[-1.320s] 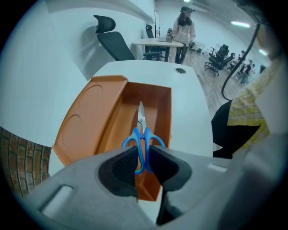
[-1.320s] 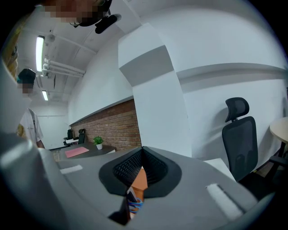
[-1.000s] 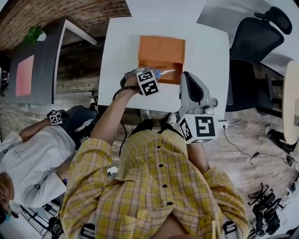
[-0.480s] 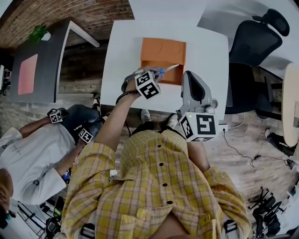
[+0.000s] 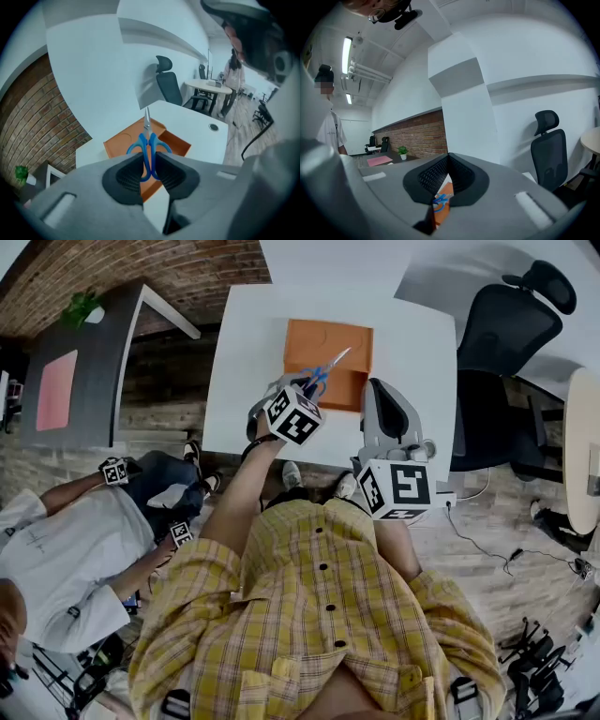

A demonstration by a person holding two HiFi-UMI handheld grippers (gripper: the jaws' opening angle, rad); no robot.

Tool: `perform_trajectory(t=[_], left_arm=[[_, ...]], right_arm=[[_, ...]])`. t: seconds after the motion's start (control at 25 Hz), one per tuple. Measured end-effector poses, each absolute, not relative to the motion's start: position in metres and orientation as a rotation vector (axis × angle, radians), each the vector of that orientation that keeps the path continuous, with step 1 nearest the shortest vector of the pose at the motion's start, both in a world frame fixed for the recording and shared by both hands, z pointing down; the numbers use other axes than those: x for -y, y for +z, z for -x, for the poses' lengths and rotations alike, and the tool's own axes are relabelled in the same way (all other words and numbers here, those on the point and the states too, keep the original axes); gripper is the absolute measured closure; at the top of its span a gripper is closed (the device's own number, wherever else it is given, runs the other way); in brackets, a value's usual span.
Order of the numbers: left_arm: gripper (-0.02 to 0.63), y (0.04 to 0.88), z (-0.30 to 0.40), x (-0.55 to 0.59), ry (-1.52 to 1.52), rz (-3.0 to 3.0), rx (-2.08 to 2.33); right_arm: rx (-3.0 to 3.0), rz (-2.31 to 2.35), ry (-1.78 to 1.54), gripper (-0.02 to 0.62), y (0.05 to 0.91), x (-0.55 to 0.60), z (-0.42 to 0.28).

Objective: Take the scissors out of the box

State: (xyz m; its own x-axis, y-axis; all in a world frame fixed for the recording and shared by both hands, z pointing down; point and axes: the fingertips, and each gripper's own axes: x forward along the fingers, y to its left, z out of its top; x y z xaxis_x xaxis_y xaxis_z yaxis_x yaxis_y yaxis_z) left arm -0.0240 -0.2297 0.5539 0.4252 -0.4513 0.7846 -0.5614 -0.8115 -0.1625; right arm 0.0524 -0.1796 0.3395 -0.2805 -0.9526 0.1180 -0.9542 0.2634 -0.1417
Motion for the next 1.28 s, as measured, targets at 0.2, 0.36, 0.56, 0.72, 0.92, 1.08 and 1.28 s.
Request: perform_trajectory(t=[0.2, 0.36, 0.56, 0.72, 0.92, 1.08, 1.28], left_arm=[[0.522, 0.524, 0.025, 0.225, 1.129, -2.533, 0.991], [0.522, 0.496, 0.024, 0.223, 0.988, -2.528, 1.053], [0.522, 0.46, 0.025, 0.219, 0.838, -2.54, 1.128], [0.522, 0.439, 0.029, 0.214, 0.741, -2.537, 1.184], [0.522, 0.41, 0.035, 0.213, 0.61, -2.546, 1.252], [0.522, 0.389, 0.04, 0.208, 0.505, -2.545, 1.296], [0.522, 0.372, 0.045, 0.215, 0.428, -2.549, 1.345]], right_arm=[[2.496, -1.866, 0.283, 0.591, 0.338, 0.179, -0.045], [2.503, -1.858, 0.28, 0.591, 0.334, 0.18, -0.042], [2.511, -1.857, 0.27, 0.591, 0.328, 0.179, -0.038], [2.515, -1.849, 0.258, 0.591, 0.327, 0.177, -0.033], [2.526, -1.831, 0.25, 0.591, 0.325, 0.176, -0.027], [2.538, -1.829, 0.235, 0.591, 0.32, 0.174, -0.024], [2.546, -1.837, 0.23, 0.591, 0.317, 0.183, -0.024]])
